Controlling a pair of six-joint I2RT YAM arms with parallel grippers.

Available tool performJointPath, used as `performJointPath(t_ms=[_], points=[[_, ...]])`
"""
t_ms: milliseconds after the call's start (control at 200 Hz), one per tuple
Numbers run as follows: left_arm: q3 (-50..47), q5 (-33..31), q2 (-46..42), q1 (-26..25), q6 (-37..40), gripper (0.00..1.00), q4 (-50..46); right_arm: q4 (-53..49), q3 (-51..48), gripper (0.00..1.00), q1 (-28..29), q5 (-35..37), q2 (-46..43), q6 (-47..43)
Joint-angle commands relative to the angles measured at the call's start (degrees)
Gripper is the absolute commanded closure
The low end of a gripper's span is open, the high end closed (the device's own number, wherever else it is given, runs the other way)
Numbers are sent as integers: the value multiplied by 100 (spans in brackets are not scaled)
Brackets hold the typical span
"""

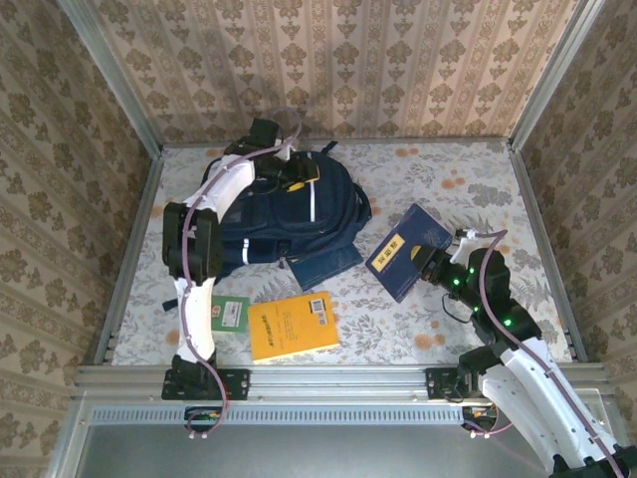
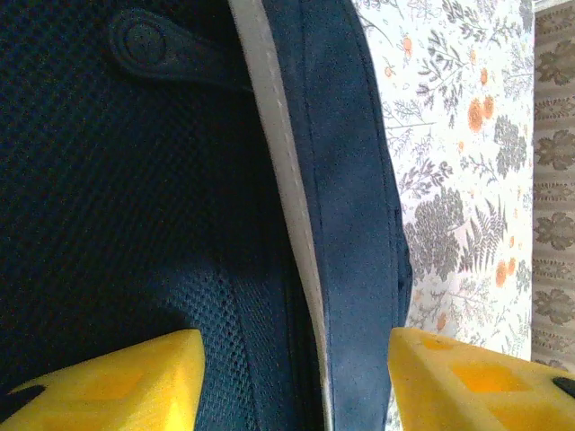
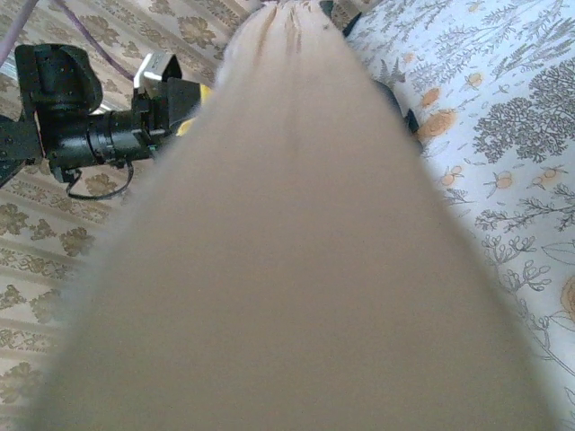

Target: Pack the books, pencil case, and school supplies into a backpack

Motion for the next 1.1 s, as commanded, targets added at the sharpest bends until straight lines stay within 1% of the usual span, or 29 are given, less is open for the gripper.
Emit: performJointPath(t_ms=[0,125,165,340,390,465,575,595,650,685,775,820,955,1090], points=[[333,240,31,-55,51,50,-95,221,-138,100,-42,12,9,-180],[285,304,78,-89,29,63,-56,401,-283,100,-51,10,34,-143],[209,304,72,-107,29,66,-25,456,-306,100,-63,13,59,-141],[-118,304,10,-174,29,69,99,644,-336,100,-71,-1,259,-177],[-151,483,26,-208,11,70,120,712,-355,100,-82,2,319,-169],[-200,498,36,-265,7,74,162,815,-393,100,-86,9,373,-145],[-134,446,136,-346,20,75,90,937,-409,100,-98,78,454,-101],[-94,445,167,-352,33,78,51,961,-396,100,-99,94,471,-109],[29,492,215,-363,66,93,-73,911,-352,100,-100,243,521,-152],[117,525,200,-364,102,100,-137,824,-303,100,-108,416,548,-170],[338,627,48,-367,221,100,-337,617,-177,100,-122,918,626,-186],[488,653,-62,-355,341,100,-534,637,-130,100,-128,1032,688,-186],[639,849,-517,-259,609,100,-913,1089,-43,100,-157,989,936,-128],[728,1171,-975,-130,960,100,-1305,1579,79,100,-193,980,1320,146]])
